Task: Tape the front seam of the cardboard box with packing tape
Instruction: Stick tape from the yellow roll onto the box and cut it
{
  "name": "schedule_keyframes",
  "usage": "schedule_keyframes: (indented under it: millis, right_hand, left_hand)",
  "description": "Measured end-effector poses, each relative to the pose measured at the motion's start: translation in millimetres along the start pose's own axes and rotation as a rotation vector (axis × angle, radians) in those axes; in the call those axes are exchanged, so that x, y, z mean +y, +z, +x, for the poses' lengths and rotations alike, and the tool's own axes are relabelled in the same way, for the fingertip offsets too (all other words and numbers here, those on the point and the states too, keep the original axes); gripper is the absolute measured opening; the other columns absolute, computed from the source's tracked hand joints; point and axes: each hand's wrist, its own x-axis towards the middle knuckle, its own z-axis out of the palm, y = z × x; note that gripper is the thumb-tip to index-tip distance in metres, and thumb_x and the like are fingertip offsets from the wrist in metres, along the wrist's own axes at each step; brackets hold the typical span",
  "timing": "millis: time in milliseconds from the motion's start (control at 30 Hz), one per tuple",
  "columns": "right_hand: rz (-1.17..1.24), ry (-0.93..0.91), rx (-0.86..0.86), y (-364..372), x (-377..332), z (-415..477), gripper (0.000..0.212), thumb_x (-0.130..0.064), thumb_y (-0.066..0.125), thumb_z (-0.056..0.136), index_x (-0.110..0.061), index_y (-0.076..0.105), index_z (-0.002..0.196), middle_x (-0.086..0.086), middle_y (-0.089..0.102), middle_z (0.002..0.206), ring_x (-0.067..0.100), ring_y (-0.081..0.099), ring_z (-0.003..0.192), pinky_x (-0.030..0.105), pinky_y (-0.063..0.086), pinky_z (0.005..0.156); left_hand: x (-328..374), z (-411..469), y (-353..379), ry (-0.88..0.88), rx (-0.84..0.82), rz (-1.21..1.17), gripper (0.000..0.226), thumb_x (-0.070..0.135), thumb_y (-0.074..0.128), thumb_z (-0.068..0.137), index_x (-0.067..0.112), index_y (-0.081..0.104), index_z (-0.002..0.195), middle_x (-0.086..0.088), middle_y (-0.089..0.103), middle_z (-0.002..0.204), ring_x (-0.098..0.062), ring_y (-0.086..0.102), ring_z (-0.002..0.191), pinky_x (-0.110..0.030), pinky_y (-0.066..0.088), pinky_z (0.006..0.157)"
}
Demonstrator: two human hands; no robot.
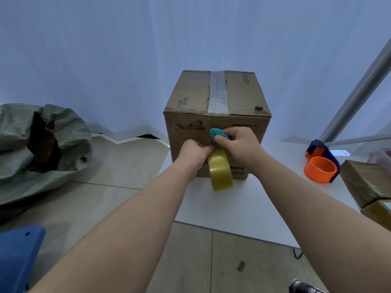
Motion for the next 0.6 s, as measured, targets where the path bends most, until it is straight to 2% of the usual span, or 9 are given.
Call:
schedule_keyframes:
  millis: [100,167,267,433,500,600]
  right_hand:
    - [0.017,0.0,0.011,1.5,0.6,-0.6,0.035,-0.02,0.061,0.09,-0.003,0.061,0.12,-0.002,0.061,0.099,-0.001,0.054,0.079,0.01,0.04,0.065]
    - [0.016,0.001,0.02,1.4,0.4,-1.1,0.035,-0.02,0.06,0.09,-0.003,0.06,0.121,0.0,0.062,0.101,0.002,0.055,0.082,0.01,0.041,0.067]
    - [0.012,0.001,0.023,1.6,0.4,-1.0,0.036,-0.02,0.06,0.09,-0.004,0.059,0.122,0.0,0.062,0.103,0.009,0.055,0.092,0.009,0.041,0.069]
    - [0.015,-0.009,0.044,4.3,3.1,0.7,0.033,-0.02,0.058,0.091,-0.005,0.06,0.121,0.0,0.062,0.103,0.011,0.056,0.092,0.012,0.042,0.071]
    - [0.003,-0.005,0.033,5.5,4.3,0.9,0.033,-0.021,0.057,0.092,-0.006,0.059,0.121,0.001,0.062,0.103,0.012,0.056,0.093,0.016,0.045,0.074]
    - [-0.03,-0.003,0.033,5.1,4.8,0.2,0.031,-0.022,0.057,0.092,-0.009,0.058,0.121,0.001,0.061,0.104,0.014,0.056,0.096,0.024,0.047,0.082]
  left_hand:
    - [0.6,2.6,-4.0,0.044,-0.042,0.111,0.024,0.026,0.062,0.091,0.006,0.058,0.079,-0.005,0.053,0.064,-0.015,0.05,0.057,-0.024,0.043,0.053]
    - [1.6,2.8,-6.6,0.064,-0.063,0.225,0.028,0.027,0.06,0.092,0.006,0.056,0.073,-0.005,0.051,0.062,-0.016,0.049,0.056,-0.025,0.041,0.053]
    - [0.8,3.8,-8.4,0.082,-0.092,0.264,0.03,0.028,0.059,0.092,-0.001,0.064,0.09,-0.01,0.058,0.073,-0.019,0.053,0.063,-0.029,0.046,0.062]
    - [-7.6,1.3,-10.6,0.059,-0.111,0.041,0.032,0.026,0.067,0.087,0.003,0.063,0.107,-0.009,0.064,0.089,-0.018,0.06,0.076,-0.027,0.051,0.065]
    - [-11.6,-0.2,-5.1,-0.026,-0.086,-0.1,0.025,0.022,0.066,0.087,0.009,0.06,0.107,-0.012,0.065,0.097,-0.026,0.065,0.086,-0.039,0.057,0.076]
    - [-12.3,-4.1,6.0,-0.145,-0.008,-0.244,0.008,0.022,0.059,0.091,0.02,0.057,0.099,-0.012,0.063,0.105,-0.033,0.063,0.1,-0.05,0.054,0.089]
